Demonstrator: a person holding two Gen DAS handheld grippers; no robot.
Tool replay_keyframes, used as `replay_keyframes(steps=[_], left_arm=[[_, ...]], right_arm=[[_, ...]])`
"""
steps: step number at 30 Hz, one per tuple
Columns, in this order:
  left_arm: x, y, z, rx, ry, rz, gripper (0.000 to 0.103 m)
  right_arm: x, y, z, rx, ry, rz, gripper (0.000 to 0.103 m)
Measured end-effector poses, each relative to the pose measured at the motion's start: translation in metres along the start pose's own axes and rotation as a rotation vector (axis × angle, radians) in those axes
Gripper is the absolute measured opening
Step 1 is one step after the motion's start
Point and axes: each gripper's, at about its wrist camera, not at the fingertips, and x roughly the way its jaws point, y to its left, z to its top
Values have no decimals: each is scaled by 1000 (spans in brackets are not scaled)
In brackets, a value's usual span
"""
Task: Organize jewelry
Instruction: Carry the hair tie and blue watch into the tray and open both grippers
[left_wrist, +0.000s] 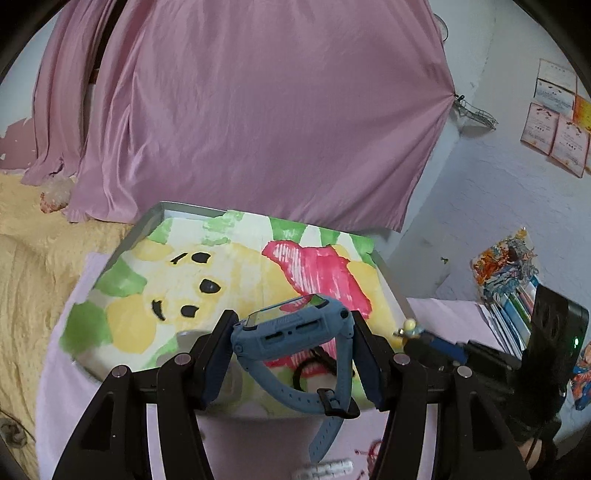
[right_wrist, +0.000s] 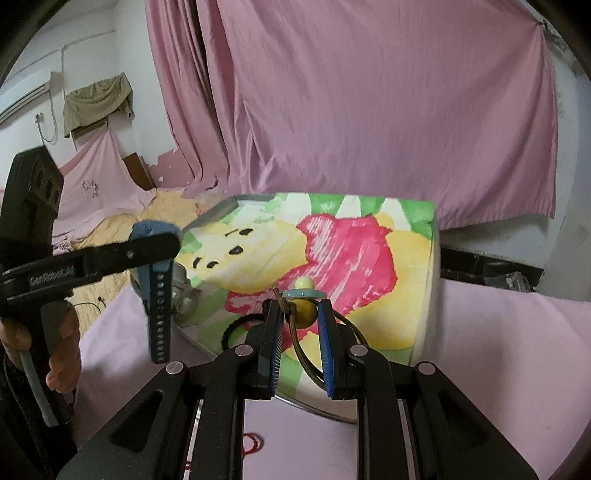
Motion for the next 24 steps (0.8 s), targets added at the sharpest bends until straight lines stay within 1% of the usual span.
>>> replay_keyframes(steps=[5,15,17,18,19,21,24], left_arm=[[25,-1,-2,21,25,39,57],[49,0,-12,65,115,119,57],[49,-1,-13,80,114,135,57],[49,-2,-13,88,110,143,59],[48,-3,-14,93,110,133,61],[48,-3,-14,96,108,142,64],[46,-4,-16,104,104,146,66]], right_arm=[[19,-3,-9,4,56,-15,17],[39,0,-16,-1,128,-5,17],[42,-2,-16,1,136,-6,17],[43,-2,-17,1,139,-7,17],[43,-2,-17,1,140,-9,17],[44,-2,-18,1,142,-16,17],[45,-2,-18,0,142,-22,17]])
